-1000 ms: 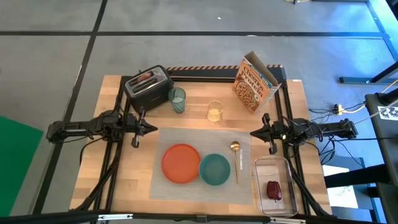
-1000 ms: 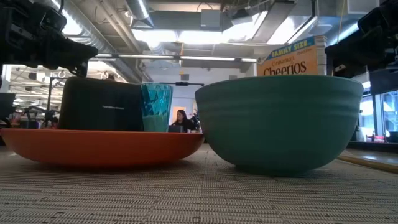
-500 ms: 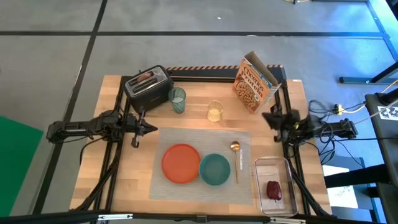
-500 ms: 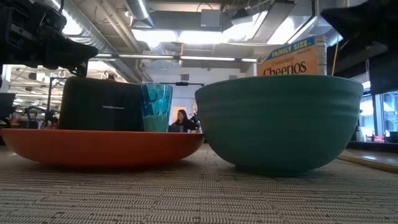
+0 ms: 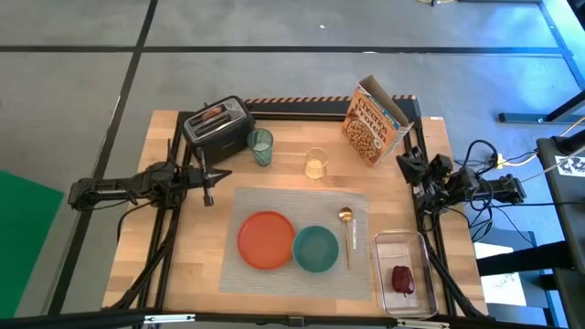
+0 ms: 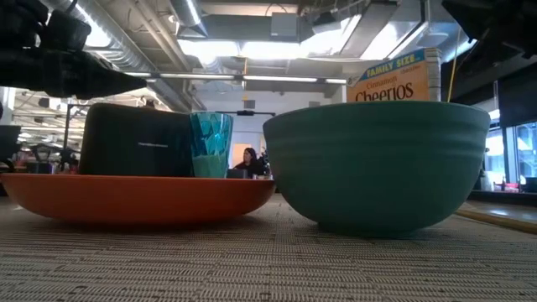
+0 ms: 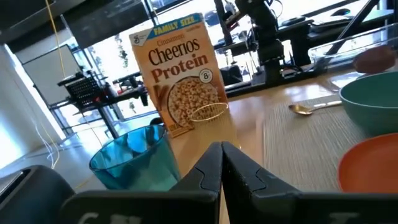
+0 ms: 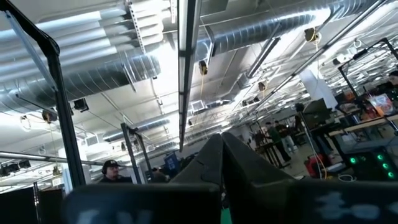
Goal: Arrange a breakfast setting
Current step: Pour the cereal into the green bowl
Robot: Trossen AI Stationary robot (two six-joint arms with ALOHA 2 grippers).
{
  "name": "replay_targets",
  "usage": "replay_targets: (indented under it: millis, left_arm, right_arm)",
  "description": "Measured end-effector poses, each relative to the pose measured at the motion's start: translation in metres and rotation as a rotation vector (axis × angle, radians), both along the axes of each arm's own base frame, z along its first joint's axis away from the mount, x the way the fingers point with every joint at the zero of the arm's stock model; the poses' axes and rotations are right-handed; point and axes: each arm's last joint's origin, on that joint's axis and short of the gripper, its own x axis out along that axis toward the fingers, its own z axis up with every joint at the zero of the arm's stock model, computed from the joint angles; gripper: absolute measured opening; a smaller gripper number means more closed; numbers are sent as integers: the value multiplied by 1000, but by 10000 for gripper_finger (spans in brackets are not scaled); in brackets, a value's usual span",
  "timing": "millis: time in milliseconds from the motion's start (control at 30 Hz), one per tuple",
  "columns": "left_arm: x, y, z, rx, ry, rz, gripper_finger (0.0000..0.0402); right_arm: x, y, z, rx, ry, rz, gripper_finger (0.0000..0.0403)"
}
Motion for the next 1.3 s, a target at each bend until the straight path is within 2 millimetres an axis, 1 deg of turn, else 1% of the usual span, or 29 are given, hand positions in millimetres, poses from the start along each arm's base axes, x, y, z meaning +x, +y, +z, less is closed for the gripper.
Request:
replay_targets:
  millis: [100,200,267,300,367,500,567,633,733,833,867,933,1000,1067,1133,1200,1300]
  left_arm:
    - [0,0,1,-24,-22,-8,0]
    - [0,-1,11,-270,-192,-56,0]
    - [-2,0,18,-428,-317,-47,0]
    - [-3,0,20,-480,-359,-39,0]
    - [-4,1,27,-544,-451,-30,0]
    - [-8,4,39,-642,-564,63,0]
    - [-10,6,46,-698,-626,111,0]
    - [-14,8,55,-715,-715,169,0]
    - [-18,9,70,-753,-811,223,0]
    - [-23,10,89,-772,-881,243,0]
    - [-23,10,93,-745,-869,243,0]
    - [-22,9,101,-606,-777,249,0]
    - [-20,7,111,-470,-702,206,0]
    - [-15,6,116,-420,-648,171,0]
    - [-10,7,121,-399,-618,180,0]
    - [-5,7,127,-402,-604,181,0]
    - [5,8,132,-375,-556,194,0]
  right_arm:
    - [0,0,0,-1,4,-7,1]
    - [-2,-2,2,58,-22,-61,1]
    - [-5,-5,4,137,-69,-82,1]
    - [-6,-6,5,166,-76,-114,1]
    - [-7,-8,8,210,-63,-176,1]
    - [-4,-7,18,192,34,-183,1]
    - [-3,-7,27,187,76,-187,4]
    - [-3,-7,40,164,90,-205,17]
    - [-6,-8,67,91,97,-262,57]
    - [-8,-8,98,-10,123,-334,116]
    - [-10,-9,107,-44,138,-360,138]
    - [-13,-10,126,-85,183,-433,183]
    - [-19,-13,141,-90,290,-532,228]
    - [-21,-16,144,-75,472,-637,268]
    - [-18,-18,140,-34,627,-706,300]
    - [-14,-17,129,4,733,-714,322]
    - [-7,-16,109,109,807,-676,334]
